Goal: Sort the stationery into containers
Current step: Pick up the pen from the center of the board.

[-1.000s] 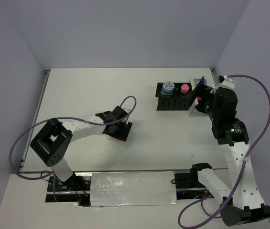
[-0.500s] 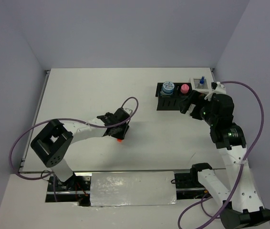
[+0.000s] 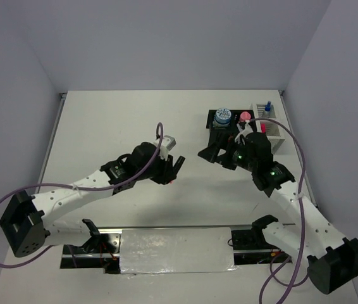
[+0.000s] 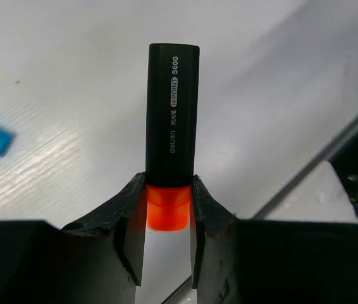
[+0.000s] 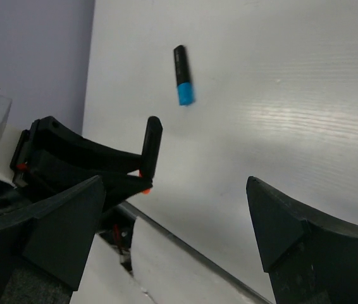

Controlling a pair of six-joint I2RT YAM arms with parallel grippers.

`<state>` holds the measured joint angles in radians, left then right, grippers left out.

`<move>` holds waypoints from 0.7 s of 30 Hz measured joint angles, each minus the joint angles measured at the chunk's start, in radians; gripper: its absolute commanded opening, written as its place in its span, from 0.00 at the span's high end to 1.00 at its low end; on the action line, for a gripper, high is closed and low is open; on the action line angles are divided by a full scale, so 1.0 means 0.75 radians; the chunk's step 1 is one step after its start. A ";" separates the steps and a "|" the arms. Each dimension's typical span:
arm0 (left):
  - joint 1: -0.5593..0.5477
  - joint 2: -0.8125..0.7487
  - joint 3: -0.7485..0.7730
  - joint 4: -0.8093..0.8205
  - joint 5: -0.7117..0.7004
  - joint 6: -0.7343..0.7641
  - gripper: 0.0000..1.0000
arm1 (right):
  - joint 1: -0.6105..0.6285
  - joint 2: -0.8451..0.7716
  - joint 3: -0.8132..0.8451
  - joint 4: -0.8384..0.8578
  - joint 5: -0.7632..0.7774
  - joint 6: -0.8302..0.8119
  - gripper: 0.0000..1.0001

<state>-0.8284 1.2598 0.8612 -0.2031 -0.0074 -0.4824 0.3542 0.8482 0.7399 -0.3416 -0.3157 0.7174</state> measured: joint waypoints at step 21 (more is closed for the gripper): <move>-0.073 -0.042 0.198 -0.003 0.097 0.004 0.01 | 0.360 0.434 0.152 0.332 -0.012 0.168 1.00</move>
<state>-0.8833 1.2282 1.0100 -0.2050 0.0654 -0.4797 0.6243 1.1736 0.8536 -0.0925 -0.3248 0.8433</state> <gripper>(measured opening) 0.886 0.236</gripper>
